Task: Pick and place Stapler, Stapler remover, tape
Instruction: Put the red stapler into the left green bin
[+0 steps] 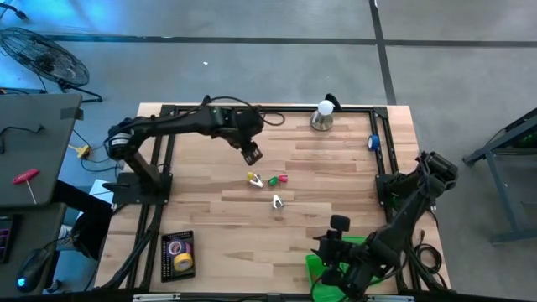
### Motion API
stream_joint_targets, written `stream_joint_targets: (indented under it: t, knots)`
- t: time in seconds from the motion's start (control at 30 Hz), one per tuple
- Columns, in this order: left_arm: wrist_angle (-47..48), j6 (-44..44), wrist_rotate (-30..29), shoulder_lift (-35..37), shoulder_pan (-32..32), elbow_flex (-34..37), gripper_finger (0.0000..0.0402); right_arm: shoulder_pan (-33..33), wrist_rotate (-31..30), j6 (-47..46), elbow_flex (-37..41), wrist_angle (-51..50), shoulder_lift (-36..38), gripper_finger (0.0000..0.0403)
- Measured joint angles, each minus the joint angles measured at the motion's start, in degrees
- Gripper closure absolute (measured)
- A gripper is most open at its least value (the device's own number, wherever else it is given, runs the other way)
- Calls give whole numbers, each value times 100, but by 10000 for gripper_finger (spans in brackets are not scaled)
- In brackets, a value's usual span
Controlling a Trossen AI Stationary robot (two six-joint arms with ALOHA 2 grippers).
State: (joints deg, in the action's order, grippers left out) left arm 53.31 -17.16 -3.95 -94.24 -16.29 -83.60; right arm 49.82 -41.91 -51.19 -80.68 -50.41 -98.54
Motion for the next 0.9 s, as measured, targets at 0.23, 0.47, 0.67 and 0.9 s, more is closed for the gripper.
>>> stream_joint_targets:
  t: [0.23, 0.47, 0.67, 0.9]
  knots:
    - [-1067, 166, 500, -2, -579, 1008, 241, 100, -99, -148, 0, -20, 0, 265]
    - [-1705, 192, 752, -125, -653, 1389, 241, 122, -226, -152, 0, -20, 0, 265]
    - [-1719, 174, 809, -387, -542, 1389, 241, 118, -266, -188, -1, -45, -2, 265]
    - [-1716, 188, 838, -772, -411, 1389, 241, 118, -275, -193, -2, -60, -2, 265]
